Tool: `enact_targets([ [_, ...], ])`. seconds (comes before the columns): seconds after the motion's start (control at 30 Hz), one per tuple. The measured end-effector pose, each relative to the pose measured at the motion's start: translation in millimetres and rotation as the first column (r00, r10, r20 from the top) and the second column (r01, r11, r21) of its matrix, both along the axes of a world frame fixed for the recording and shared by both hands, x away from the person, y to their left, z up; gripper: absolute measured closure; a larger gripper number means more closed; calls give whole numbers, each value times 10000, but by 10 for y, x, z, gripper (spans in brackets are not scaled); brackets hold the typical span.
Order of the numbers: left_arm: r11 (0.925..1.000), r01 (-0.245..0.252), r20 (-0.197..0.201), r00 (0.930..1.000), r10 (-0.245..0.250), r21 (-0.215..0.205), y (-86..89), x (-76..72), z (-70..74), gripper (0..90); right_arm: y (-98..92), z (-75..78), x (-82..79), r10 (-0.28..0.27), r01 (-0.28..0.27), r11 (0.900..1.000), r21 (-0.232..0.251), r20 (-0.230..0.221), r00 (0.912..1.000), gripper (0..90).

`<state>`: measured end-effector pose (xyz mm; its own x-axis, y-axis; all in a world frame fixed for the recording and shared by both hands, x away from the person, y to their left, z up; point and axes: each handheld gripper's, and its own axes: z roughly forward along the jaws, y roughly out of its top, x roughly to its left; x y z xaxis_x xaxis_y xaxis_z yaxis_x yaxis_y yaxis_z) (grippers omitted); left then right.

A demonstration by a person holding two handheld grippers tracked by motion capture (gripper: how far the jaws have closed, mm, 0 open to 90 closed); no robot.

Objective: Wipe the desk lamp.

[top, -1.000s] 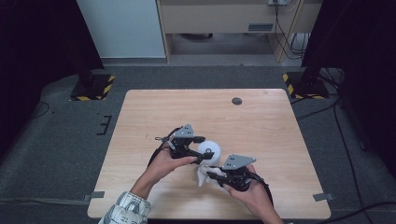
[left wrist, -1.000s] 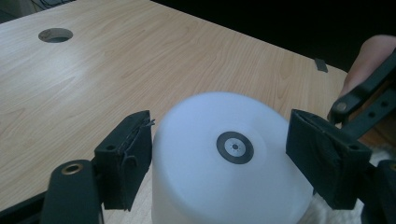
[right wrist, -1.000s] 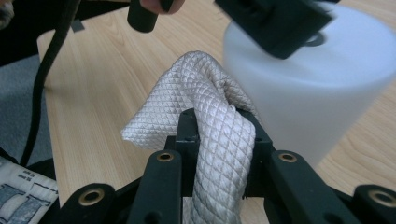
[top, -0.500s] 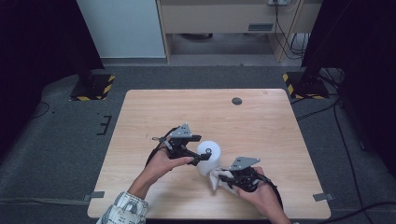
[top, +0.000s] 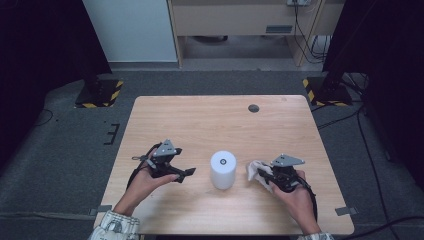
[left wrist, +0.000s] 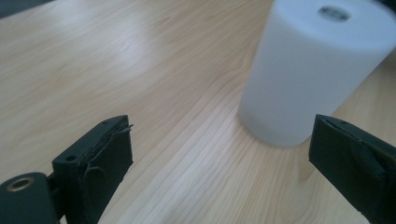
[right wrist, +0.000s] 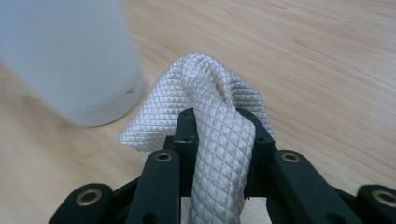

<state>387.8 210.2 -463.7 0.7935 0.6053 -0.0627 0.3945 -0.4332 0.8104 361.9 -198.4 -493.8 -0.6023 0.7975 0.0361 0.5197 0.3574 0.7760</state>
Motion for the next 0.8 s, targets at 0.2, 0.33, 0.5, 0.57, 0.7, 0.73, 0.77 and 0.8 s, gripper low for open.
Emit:
enact_targets([
  [0.2,9850,-1672,-193,9856,1681,438,309,38,-151,64,-29,15,270,-690,693,9972,-296,121,9975,726],
  [0.33,9714,-2221,-287,9739,2252,833,377,77,-238,70,-38,52,518,-941,950,9943,-477,206,9953,724],
  [0.5,9627,-2456,-351,9674,2509,1133,373,90,-300,74,-98,99,785,-1357,1370,9900,-343,368,9901,722],
  [0.57,9628,-2383,-395,9687,2450,1278,363,92,-326,75,-138,106,878,-1634,1637,9865,-64,301,9861,721],
  [0.7,9645,-2211,-527,9716,2306,1448,338,91,-366,75,-216,76,1051,-2165,2163,9761,199,102,9762,717],
  [0.73,9657,-2140,-542,9731,2238,1469,326,90,-371,75,-224,61,1076,-2227,2225,9749,115,105,9748,715],
  [0.77,9663,-2109,-543,9738,2209,1473,319,91,-375,75,-228,24,1115,-2362,2362,9717,-24,-41,9717,713],
  [0.8,9664,-2076,-549,9744,2179,1513,307,90,-377,76,-234,-5,1138,-2398,2397,9708,-134,-127,9707,711],
])
